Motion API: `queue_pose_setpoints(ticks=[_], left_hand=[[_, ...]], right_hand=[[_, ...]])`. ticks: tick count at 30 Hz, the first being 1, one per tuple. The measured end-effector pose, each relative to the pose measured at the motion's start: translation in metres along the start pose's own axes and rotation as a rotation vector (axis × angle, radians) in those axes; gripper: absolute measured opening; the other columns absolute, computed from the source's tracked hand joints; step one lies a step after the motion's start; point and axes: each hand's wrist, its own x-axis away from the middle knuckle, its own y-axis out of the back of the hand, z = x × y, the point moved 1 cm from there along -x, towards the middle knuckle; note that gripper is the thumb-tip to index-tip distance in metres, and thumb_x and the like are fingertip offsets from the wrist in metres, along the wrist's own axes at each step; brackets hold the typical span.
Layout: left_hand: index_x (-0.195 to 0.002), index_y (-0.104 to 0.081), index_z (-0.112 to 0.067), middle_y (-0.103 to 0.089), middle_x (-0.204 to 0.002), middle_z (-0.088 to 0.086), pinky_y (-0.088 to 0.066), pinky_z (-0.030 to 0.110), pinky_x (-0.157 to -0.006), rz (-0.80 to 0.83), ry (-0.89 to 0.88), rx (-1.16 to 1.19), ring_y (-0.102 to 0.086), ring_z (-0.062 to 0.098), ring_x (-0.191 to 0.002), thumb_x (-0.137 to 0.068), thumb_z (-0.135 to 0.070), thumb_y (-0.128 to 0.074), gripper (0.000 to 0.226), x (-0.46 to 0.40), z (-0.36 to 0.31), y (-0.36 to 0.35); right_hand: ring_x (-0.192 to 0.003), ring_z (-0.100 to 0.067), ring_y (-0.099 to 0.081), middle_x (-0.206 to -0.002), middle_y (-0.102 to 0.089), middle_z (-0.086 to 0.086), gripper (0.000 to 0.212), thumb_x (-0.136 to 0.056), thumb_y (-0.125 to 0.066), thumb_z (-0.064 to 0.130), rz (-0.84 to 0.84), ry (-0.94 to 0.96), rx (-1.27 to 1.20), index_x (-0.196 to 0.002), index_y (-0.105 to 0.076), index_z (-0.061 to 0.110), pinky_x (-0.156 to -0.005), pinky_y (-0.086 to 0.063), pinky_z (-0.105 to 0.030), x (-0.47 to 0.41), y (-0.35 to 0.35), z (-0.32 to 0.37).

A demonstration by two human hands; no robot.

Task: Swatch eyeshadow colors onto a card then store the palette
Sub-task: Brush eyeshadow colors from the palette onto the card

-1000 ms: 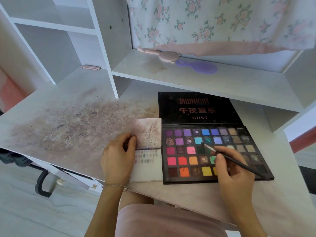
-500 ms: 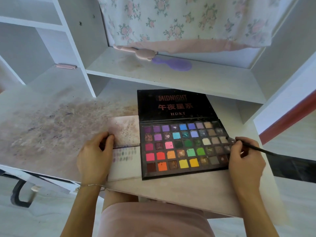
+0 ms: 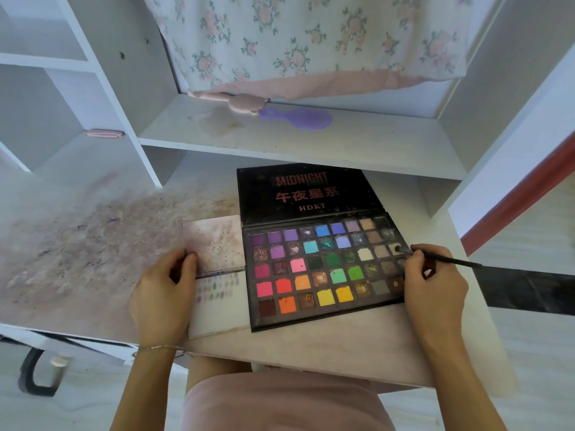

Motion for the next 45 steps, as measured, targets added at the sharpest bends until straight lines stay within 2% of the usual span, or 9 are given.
queue_pose_setpoints(ticks=[5,13,16,22,28,30,35,39,45], left_hand=[[-0.104,-0.067,-0.010,-0.069,-0.093,0.015,-0.039,0.031,-0.070,-0.011,0.001,-0.004,-0.060,0.036,-0.088,-0.089,-0.022,-0.056,0.022,0.001,-0.001,0.000],[-0.104,-0.067,-0.010,-0.069,-0.094,0.015,-0.043,0.035,-0.072,-0.007,-0.017,-0.009,-0.061,0.036,-0.087,-0.089,-0.022,-0.056,0.022,0.001,-0.001,0.001],[-0.103,-0.068,-0.009,-0.069,-0.093,0.015,-0.041,0.033,-0.071,-0.013,-0.017,-0.007,-0.061,0.035,-0.087,-0.089,-0.021,-0.056,0.022,0.001,-0.002,0.001],[-0.103,-0.068,-0.009,-0.069,-0.091,0.015,-0.040,0.031,-0.070,-0.007,-0.013,-0.004,-0.061,0.034,-0.085,-0.089,-0.020,-0.056,0.021,0.001,-0.002,0.002],[-0.102,-0.068,-0.011,-0.069,-0.090,0.013,-0.041,0.030,-0.070,-0.014,-0.013,-0.018,-0.061,0.031,-0.083,-0.089,-0.021,-0.057,0.020,0.002,-0.003,0.002],[-0.104,-0.068,-0.011,-0.069,-0.092,0.013,-0.044,0.031,-0.071,-0.011,-0.007,-0.017,-0.062,0.032,-0.085,-0.089,-0.022,-0.057,0.021,0.002,-0.002,0.002],[-0.104,-0.068,-0.014,-0.069,-0.091,0.011,-0.042,0.029,-0.068,-0.018,0.012,-0.022,-0.061,0.029,-0.085,-0.089,-0.023,-0.057,0.021,0.002,0.000,0.003],[-0.102,-0.069,-0.014,-0.070,-0.088,0.009,-0.034,0.024,-0.065,-0.040,0.015,-0.015,-0.060,0.024,-0.080,-0.088,-0.022,-0.058,0.019,0.002,-0.002,0.002],[-0.100,-0.069,-0.017,-0.070,-0.086,0.005,-0.036,0.024,-0.063,-0.036,0.024,-0.017,-0.057,0.017,-0.077,-0.088,-0.024,-0.057,0.018,0.001,0.001,0.002]], right_hand=[[-0.066,0.001,-0.053,-0.073,-0.051,0.019,0.010,-0.092,-0.047,0.014,-0.001,-0.007,-0.021,-0.091,-0.052,0.022,-0.054,-0.036,-0.010,0.000,0.000,0.000],[-0.067,0.002,-0.054,-0.074,-0.052,0.018,0.011,-0.092,-0.048,0.012,0.015,0.040,-0.022,-0.091,-0.052,0.022,-0.053,-0.037,-0.007,0.004,0.000,0.003],[-0.070,0.000,-0.058,-0.076,-0.057,0.010,0.016,-0.091,-0.048,0.009,0.080,0.069,-0.083,-0.091,-0.052,0.024,-0.052,-0.043,-0.008,0.011,-0.005,0.009],[-0.068,0.006,-0.057,-0.071,-0.057,0.012,0.036,-0.087,-0.050,-0.001,0.242,0.187,-0.226,-0.080,-0.051,0.034,-0.051,-0.046,-0.008,0.032,-0.021,0.037],[-0.065,-0.003,-0.058,-0.066,-0.059,0.001,0.032,-0.086,-0.054,-0.002,0.455,0.234,-0.321,-0.079,-0.052,0.030,-0.051,-0.046,-0.011,0.064,-0.047,0.058],[-0.061,-0.004,-0.056,-0.073,-0.059,0.004,0.030,-0.085,-0.056,0.003,0.517,0.251,-0.318,-0.076,-0.052,0.031,-0.049,-0.044,-0.014,0.075,-0.058,0.065],[-0.067,-0.006,-0.052,-0.066,-0.052,0.017,0.015,-0.080,-0.052,0.024,0.625,0.325,-0.243,-0.075,-0.051,0.039,-0.056,-0.042,-0.015,0.091,-0.078,0.078],[-0.072,-0.007,-0.051,-0.072,-0.055,0.014,0.004,-0.082,-0.055,0.021,0.645,0.393,-0.162,-0.083,-0.059,0.023,-0.060,-0.044,-0.021,0.092,-0.083,0.078],[-0.080,-0.008,-0.049,-0.075,-0.056,0.011,0.005,-0.083,-0.059,0.015,0.659,0.419,-0.117,-0.083,-0.060,0.019,-0.065,-0.042,-0.019,0.092,-0.084,0.076]])
